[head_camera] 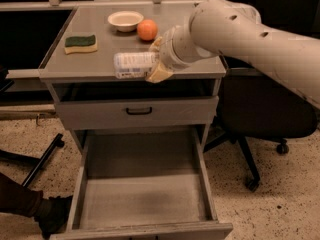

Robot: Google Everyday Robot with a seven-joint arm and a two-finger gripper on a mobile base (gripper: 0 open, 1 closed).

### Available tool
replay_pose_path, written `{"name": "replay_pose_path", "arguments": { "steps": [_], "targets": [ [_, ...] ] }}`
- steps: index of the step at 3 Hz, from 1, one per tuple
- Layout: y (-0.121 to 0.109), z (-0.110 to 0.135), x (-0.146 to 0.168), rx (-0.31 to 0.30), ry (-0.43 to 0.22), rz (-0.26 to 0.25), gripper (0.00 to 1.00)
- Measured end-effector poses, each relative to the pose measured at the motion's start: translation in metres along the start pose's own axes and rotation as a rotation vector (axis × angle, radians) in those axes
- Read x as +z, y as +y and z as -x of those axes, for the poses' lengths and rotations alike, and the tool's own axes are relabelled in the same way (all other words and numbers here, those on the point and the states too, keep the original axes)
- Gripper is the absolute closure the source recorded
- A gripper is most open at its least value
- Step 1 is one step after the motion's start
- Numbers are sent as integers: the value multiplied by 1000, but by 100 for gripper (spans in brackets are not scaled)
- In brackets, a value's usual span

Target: Pick blue plastic bottle from middle drawer and place on counter

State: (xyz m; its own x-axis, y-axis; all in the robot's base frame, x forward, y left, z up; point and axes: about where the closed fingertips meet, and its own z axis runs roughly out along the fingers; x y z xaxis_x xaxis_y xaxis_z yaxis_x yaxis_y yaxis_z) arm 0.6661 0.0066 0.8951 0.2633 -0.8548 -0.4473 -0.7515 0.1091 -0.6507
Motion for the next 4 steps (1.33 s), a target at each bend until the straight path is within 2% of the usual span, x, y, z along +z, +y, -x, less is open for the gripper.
{"name": "replay_pose_path", "arguments": {
  "steps": [2, 3, 4],
  "targets": [
    [-35, 18, -13, -36, -25, -37, 100],
    [-36, 19, -10, -44, -22, -36, 100],
    [-60, 15, 26, -93, -26, -59, 100]
  ]
}}
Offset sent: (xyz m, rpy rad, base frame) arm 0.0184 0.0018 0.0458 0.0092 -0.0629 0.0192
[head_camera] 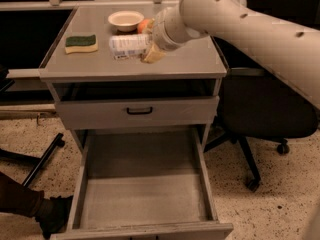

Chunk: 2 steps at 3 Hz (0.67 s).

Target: Pick blue plastic bottle from middle drawer and place on counter

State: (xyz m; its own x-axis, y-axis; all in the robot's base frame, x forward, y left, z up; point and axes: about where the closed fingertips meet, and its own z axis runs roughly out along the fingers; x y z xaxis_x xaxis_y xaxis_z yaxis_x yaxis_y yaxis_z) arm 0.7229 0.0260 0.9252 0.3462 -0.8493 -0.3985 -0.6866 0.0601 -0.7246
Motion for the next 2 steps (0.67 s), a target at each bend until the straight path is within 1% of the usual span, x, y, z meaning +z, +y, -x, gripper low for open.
{"name": "replay_pose_path", "arguments": {
  "steps": [1, 2],
  "targets": [
    [-19, -25, 64, -48, 52, 7, 100],
    [-21, -51, 107, -66, 119, 56, 100]
  ]
}}
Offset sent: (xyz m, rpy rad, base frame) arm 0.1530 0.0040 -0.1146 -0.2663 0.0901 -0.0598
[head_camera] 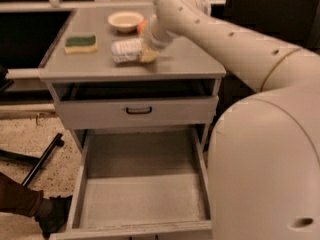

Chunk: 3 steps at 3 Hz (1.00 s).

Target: Pick blue plastic bottle from middle drawer and place on counter

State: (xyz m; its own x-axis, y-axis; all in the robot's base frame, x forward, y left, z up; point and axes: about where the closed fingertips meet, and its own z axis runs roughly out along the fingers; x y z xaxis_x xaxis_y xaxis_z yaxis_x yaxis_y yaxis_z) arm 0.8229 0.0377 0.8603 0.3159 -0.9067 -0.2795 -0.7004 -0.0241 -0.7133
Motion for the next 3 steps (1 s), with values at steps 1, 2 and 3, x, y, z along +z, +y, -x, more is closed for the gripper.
{"name": "replay_pose_path", "arguments": {
  "steps": [1, 2, 3],
  "targets": [
    [-1, 1, -2, 0, 0, 0, 81],
    [-1, 1, -2, 0, 0, 0, 59],
    [-1, 1, -2, 0, 0, 0, 35]
  ]
}}
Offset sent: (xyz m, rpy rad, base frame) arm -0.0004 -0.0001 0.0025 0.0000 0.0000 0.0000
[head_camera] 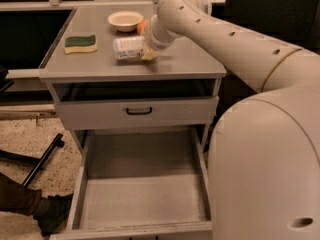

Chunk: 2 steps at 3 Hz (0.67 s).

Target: Pick blue plastic bottle from middle drawer and place on counter

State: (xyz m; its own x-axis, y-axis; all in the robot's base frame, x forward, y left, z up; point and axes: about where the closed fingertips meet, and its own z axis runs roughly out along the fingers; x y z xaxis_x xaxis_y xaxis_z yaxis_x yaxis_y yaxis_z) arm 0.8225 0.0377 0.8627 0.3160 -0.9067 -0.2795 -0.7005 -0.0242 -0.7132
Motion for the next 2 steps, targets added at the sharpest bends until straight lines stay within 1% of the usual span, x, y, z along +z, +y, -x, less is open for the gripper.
{"name": "replay_pose_path", "arguments": {
  "steps": [1, 2],
  "targets": [
    [0, 0, 0, 0, 0, 0, 12],
    [0, 0, 0, 0, 0, 0, 0]
  ]
}}
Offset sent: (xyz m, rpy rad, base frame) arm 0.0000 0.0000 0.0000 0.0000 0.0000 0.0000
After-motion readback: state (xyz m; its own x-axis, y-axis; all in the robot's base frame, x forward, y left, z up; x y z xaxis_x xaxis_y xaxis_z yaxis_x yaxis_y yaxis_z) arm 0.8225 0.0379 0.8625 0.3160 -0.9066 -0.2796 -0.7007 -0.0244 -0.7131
